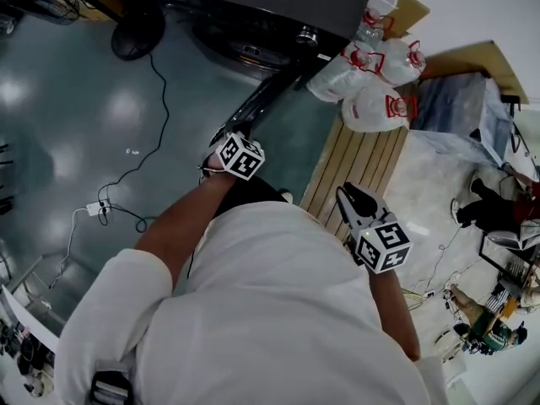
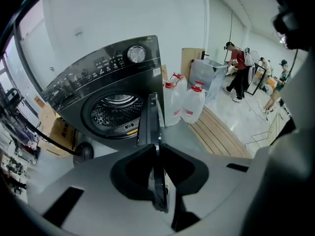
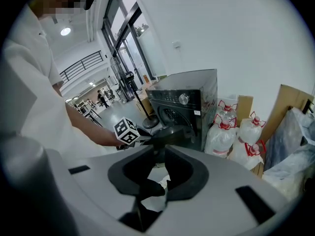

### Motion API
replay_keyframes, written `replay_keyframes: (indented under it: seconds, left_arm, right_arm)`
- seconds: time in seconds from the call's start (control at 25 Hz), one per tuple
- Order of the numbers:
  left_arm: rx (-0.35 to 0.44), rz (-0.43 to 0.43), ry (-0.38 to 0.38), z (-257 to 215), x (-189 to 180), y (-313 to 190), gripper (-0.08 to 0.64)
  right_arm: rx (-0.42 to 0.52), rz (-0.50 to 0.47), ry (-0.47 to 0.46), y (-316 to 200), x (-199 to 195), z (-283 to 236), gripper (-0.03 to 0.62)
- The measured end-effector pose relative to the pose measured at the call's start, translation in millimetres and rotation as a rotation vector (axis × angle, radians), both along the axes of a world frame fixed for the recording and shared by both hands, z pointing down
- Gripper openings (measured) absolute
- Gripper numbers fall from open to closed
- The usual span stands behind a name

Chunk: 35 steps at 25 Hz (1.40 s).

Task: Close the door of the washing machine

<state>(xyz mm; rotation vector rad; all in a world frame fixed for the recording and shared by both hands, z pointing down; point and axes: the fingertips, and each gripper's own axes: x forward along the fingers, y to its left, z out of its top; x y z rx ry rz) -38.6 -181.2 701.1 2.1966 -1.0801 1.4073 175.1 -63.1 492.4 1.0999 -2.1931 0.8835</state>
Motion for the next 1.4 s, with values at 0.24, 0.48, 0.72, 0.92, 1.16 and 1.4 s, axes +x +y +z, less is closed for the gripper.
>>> replay_keyframes:
  seconds: [0.24, 0.48, 0.72, 0.92, 1.16, 1.4]
  left_arm:
    - [0.0, 0.02, -0.004, 1.0, -13.7, -9.9, 0.066]
    - [0.012, 0.053, -0.033, 2.1, -33.4, -30.2, 0.064]
    - [0.009, 0.073, -0.047, 2.9, -53.5, -56.3, 0.064]
    - [0.003, 0.102, -0.065, 3.7, -68.6, -79.9, 0.064]
    - [0.022, 0.136, -0.081, 3.1, -83.6, -115.2, 0.064]
    - [0.026, 0.156, -0.071, 4.5, -94.2, -144.8, 0.06]
  right_arm:
    - [0.002, -0.011, -0.004, -7.7, -11.6, -0.2, 0.077]
    - [0.006, -0.016, -0.001, -21.1, -24.7, -0.5, 0.077]
    - [0.017, -0.009, 0.007, -35.2, -36.9, -1.7, 0.077]
    - [0.024, 0.009, 0.014, -48.8, -45.8, -1.6, 0.077]
    - [0.032, 0.021, 0.022, -69.2, -57.7, -4.1, 0.078]
    - [0.028, 0.046, 0.029, -77.7, -64.6, -3.7, 0.078]
